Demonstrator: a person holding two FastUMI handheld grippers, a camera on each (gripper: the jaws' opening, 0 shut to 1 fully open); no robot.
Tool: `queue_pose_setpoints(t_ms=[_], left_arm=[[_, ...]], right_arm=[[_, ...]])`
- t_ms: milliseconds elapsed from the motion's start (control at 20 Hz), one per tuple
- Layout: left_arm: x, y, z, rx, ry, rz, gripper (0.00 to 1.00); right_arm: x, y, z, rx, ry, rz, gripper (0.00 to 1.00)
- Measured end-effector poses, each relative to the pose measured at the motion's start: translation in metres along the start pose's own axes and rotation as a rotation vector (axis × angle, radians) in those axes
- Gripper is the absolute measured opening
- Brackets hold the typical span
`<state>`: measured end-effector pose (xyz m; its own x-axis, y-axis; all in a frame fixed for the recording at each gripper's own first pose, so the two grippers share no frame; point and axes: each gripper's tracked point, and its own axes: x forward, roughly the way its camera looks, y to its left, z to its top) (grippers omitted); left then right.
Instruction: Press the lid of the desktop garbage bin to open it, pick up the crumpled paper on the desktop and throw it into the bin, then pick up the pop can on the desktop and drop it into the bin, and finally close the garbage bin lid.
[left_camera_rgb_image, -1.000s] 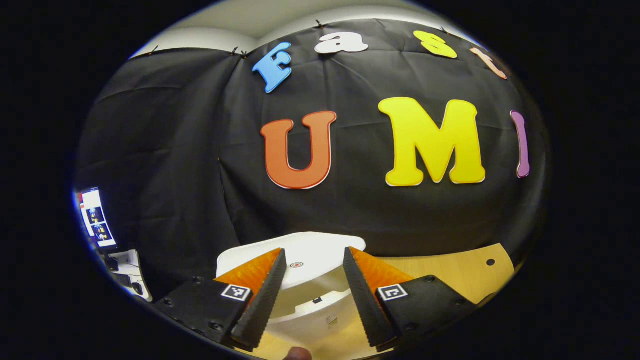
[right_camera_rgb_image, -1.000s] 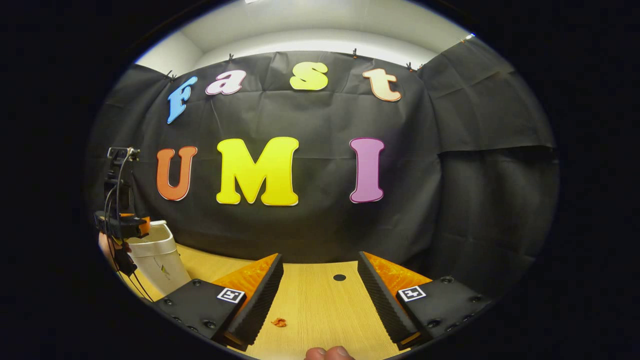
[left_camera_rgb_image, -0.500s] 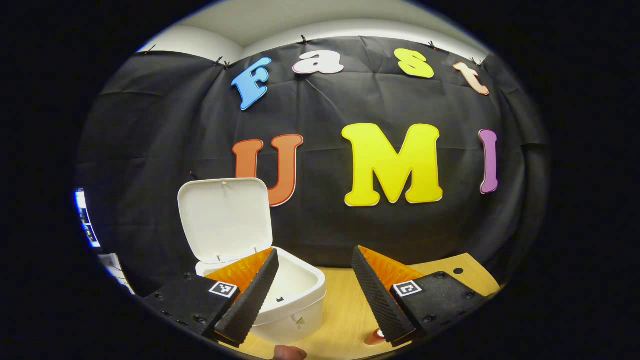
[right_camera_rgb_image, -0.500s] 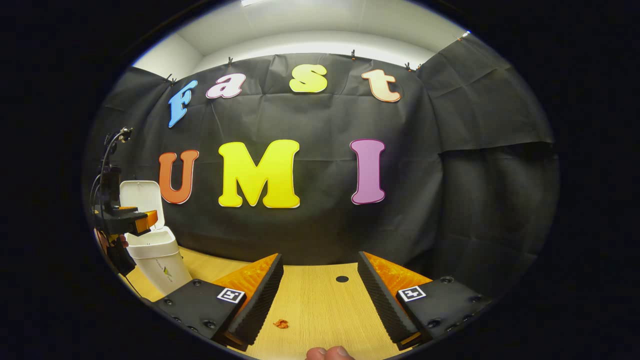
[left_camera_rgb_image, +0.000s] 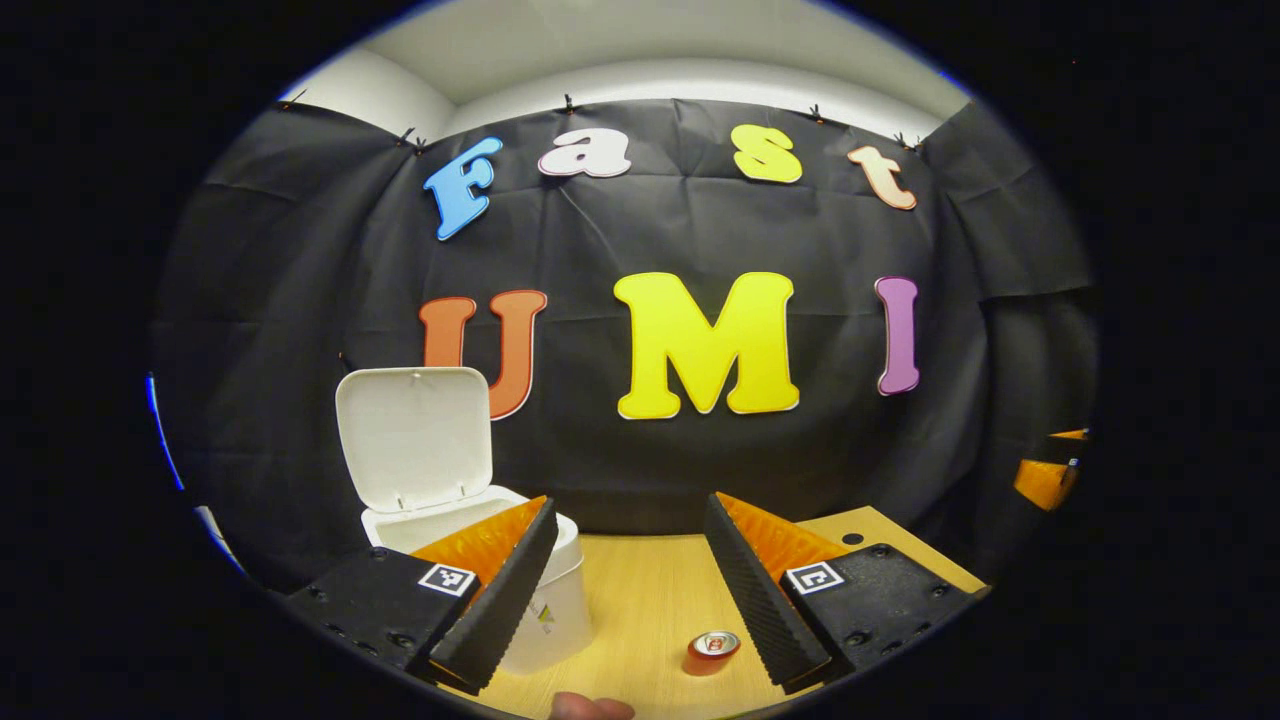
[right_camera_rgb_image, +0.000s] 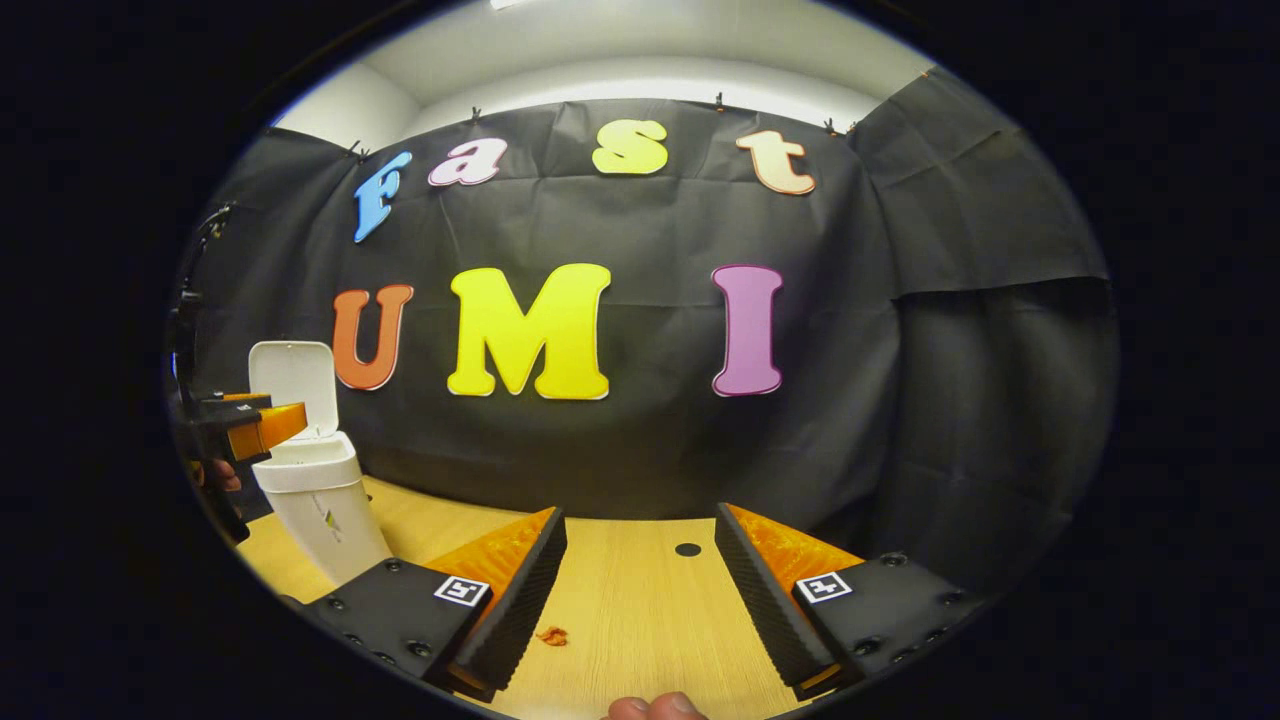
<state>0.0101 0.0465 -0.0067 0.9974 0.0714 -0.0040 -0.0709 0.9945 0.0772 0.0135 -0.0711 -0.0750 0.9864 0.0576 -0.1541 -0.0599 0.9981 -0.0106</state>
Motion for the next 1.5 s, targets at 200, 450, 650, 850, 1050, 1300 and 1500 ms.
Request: queue_pose_setpoints(t_ms=[200,450,650,850,1050,1300,1500], left_arm=[[-0.023,-0.013,-0.009,0.004,0.026,-0.010,0.96],[-0.041,-0.023,-0.018,0.004,0.033,-0.015,0.97],[-0.046,-0.028,-0.027,-0.019,0.056,-0.038,0.96],[-0.055,-0.022,-0.037,-0.047,0.095,-0.047,0.97],[-0.061,-0.013,-0.044,-0.023,0.120,-0.059,0.97],[-0.068,0.000,-0.052,-0.011,0.160,-0.055,0.96],[-0.074,0.014,-0.059,-0.001,0.190,-0.027,0.97]], right_arm=[[0.003,0.007,-0.029,0.005,0.056,0.049,0.95],[0.003,0.017,-0.053,-0.007,0.106,0.085,0.95],[0.002,0.028,-0.071,-0.015,0.147,0.105,0.95],[0.006,0.046,-0.108,-0.036,0.224,0.149,0.95],[0.023,0.062,-0.157,-0.063,0.325,0.194,0.95],[0.048,0.078,-0.223,-0.063,0.493,0.229,0.95],[0.072,0.091,-0.261,-0.108,0.552,0.262,0.95]])
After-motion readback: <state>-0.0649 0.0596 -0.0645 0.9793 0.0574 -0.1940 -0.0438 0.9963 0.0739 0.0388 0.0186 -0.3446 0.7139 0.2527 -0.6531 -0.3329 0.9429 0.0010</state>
